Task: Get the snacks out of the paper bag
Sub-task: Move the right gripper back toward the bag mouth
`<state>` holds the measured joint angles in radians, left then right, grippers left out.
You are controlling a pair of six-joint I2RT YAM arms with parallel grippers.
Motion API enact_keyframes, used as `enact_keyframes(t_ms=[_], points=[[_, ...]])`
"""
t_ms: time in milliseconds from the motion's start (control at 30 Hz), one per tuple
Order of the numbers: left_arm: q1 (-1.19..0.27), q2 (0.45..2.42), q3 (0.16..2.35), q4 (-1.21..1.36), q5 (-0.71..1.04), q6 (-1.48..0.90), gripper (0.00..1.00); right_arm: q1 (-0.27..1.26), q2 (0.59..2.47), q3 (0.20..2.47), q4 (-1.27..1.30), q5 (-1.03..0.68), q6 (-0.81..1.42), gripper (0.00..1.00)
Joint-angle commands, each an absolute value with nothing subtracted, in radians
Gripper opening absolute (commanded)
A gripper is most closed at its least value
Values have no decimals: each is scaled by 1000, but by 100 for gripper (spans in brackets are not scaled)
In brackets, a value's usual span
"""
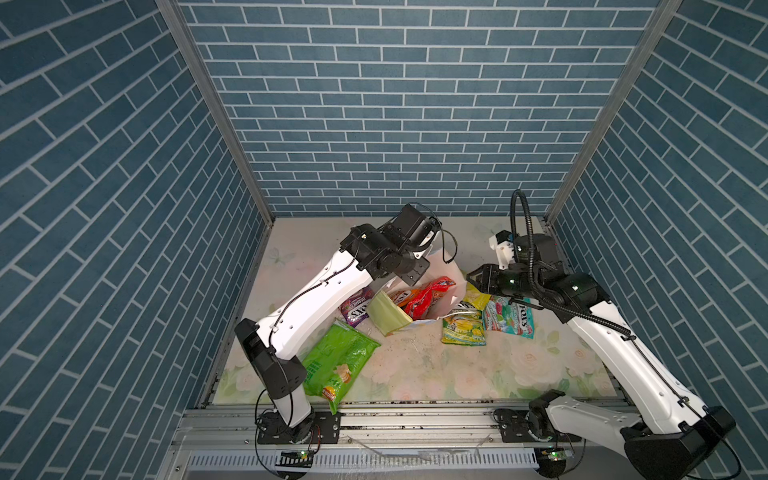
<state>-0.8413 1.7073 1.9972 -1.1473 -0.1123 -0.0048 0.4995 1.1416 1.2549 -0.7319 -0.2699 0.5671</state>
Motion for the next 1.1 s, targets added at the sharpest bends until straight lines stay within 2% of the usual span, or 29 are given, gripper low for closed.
enact_keyframes(t_ms=[0, 533, 767, 867, 967, 1067], points=[[-847, 1715, 2027, -1164, -127, -12, 7, 504, 1179, 1298, -706, -265, 494, 34], [-854, 1729, 2039, -1164, -119, -20, 7, 526, 1308, 1360, -667, -307, 420, 33], [-856, 1727, 2043, -1170, -117, -20, 7, 530, 1357, 1376, -661, -259, 395, 32], [-856, 1729, 2044, -1173, -118, -18, 7, 532, 1370, 1378, -658, -257, 387, 29], [-856, 1733, 2047, -1178, -117, -17, 7, 534, 1379, 1376, -652, -262, 385, 21], [-856, 1741, 2053, -1188, -118, -13, 17, 538, 1384, 1374, -644, -268, 384, 17]])
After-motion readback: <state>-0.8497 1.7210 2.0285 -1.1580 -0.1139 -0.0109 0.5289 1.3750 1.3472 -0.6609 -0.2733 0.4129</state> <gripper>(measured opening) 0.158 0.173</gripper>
